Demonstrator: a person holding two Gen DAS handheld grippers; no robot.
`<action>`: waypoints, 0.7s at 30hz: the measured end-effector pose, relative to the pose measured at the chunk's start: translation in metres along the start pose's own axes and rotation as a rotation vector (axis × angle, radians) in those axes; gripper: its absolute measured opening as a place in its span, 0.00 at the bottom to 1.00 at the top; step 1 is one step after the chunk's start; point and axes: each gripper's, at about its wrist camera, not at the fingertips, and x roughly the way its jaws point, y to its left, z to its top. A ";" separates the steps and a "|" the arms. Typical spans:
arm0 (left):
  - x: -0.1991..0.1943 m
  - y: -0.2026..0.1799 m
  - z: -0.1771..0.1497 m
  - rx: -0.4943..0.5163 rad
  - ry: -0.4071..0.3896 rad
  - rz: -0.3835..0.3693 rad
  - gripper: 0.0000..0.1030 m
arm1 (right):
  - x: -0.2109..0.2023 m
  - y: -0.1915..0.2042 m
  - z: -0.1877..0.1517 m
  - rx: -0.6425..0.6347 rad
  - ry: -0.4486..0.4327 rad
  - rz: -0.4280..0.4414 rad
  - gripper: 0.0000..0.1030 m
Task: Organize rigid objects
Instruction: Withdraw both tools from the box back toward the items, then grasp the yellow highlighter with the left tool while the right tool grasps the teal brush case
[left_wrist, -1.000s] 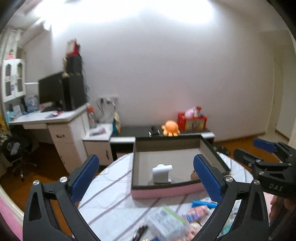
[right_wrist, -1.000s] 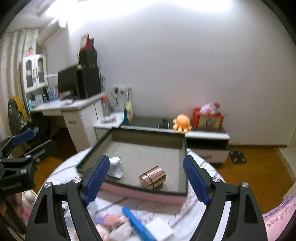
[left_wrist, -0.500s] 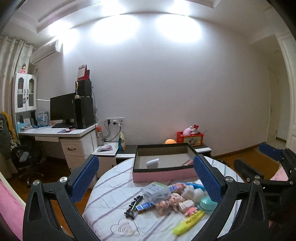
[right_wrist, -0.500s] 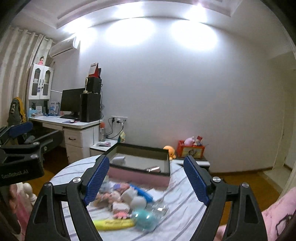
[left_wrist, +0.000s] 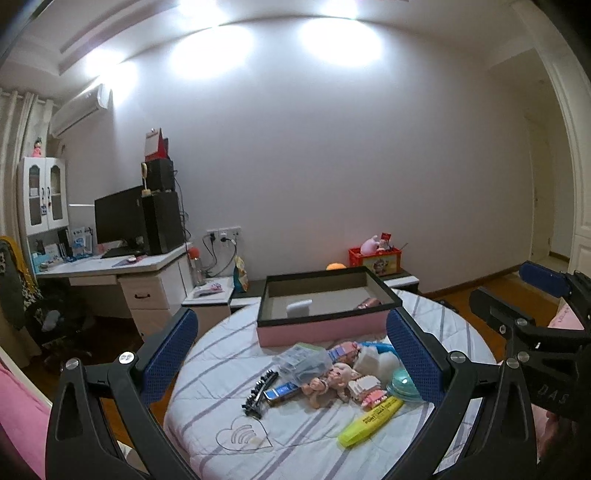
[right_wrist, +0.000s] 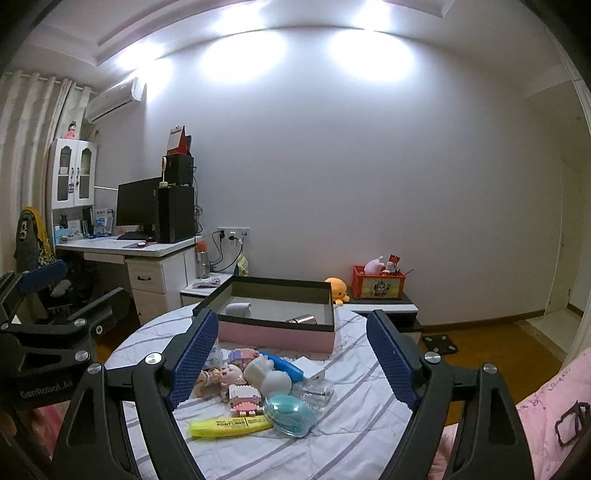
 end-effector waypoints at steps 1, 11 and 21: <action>0.005 0.000 -0.005 -0.004 0.019 -0.008 1.00 | 0.002 -0.001 -0.002 0.000 0.006 -0.003 0.82; 0.082 -0.024 -0.077 -0.031 0.313 -0.164 1.00 | 0.050 -0.020 -0.058 0.020 0.222 -0.039 0.82; 0.142 -0.059 -0.126 0.052 0.529 -0.263 0.75 | 0.086 -0.053 -0.102 0.074 0.377 -0.068 0.82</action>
